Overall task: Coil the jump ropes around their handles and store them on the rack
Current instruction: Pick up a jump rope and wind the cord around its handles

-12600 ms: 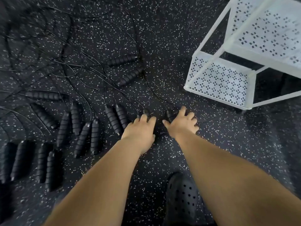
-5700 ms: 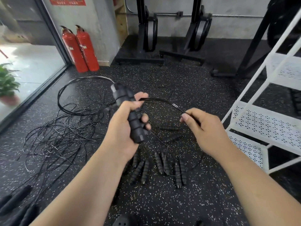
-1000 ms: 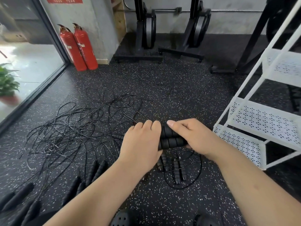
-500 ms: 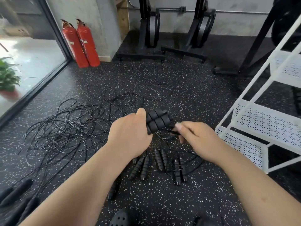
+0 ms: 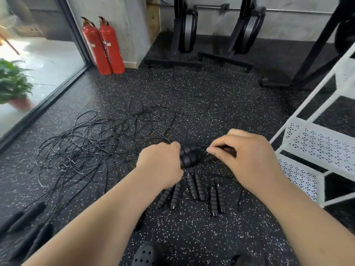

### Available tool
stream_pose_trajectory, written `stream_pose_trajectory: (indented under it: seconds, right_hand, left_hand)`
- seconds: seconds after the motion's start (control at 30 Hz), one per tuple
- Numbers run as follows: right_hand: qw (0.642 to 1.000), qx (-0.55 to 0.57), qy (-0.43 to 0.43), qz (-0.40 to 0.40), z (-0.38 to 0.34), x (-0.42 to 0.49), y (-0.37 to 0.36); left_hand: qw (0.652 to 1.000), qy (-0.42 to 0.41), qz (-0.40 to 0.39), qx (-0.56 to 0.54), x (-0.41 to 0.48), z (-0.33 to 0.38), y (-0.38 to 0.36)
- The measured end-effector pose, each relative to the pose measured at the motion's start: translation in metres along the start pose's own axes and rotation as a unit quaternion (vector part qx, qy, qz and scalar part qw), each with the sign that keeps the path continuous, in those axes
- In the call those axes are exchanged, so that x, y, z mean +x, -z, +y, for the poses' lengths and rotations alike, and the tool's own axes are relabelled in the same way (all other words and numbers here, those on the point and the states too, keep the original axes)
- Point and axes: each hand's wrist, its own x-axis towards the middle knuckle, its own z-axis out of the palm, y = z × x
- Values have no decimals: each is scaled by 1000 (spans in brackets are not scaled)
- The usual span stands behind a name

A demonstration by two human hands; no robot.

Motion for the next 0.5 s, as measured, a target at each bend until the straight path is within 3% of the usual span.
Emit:
stream_pose_trajectory:
  seconds: [0.23,0.5]
  right_hand:
    - [966,171,-117,-154,24,6,12]
    - [874,408,-208,-164,39,3,20]
  left_hand:
    - [978,-206,16,27,-17,37,-8]
    - [963,-245,89,-65,-20,37,14]
